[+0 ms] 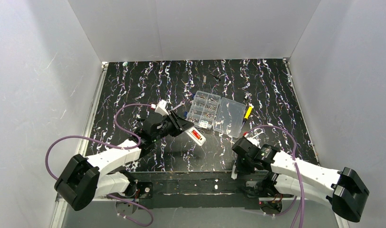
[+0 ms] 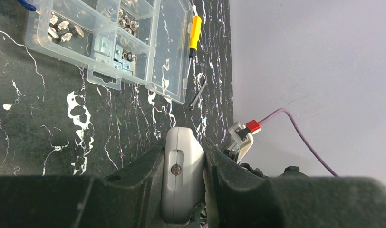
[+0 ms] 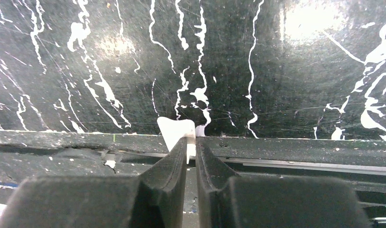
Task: Load the batteries into the remote control
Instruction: Adjust the battery cover at the center of the board.
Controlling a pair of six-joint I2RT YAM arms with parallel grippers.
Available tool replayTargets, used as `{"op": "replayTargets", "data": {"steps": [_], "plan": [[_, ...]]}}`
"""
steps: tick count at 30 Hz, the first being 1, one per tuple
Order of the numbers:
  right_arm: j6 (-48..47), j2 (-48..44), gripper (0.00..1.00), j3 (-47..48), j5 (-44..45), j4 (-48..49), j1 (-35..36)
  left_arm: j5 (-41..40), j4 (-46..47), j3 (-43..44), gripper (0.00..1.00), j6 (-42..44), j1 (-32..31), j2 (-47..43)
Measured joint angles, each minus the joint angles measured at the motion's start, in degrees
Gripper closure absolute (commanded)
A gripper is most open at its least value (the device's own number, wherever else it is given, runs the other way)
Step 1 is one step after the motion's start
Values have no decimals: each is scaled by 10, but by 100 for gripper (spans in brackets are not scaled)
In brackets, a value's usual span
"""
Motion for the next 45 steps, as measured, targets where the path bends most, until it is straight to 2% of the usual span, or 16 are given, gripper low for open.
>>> {"op": "replayTargets", "data": {"steps": [5,9,10,13,17,24,35,41,45], "plan": [[-4,-19,89,0,4,11,0,0,0,0,100,0,0,-3],[-9,-31,89,0,4,19,2,0,0,0,100,0,0,-3],[-10,-33,87,0,4,19,3,0,0,0,100,0,0,-3],[-13,-35,69,0,4,20,4,0,0,-1,100,0,0,-3],[-12,-40,52,0,3,14,9,0,-1,-5,100,0,0,-9],[-5,-44,46,0,-11,9,12,-2,-3,-8,100,1,0,-21],[2,24,47,-2,-29,29,16,-4,-15,-16,100,0,0,-34],[10,40,57,-10,-31,59,22,-5,-28,-16,100,3,0,-56],[8,52,68,-10,-32,66,22,-7,-31,-17,100,5,0,-59]]}}
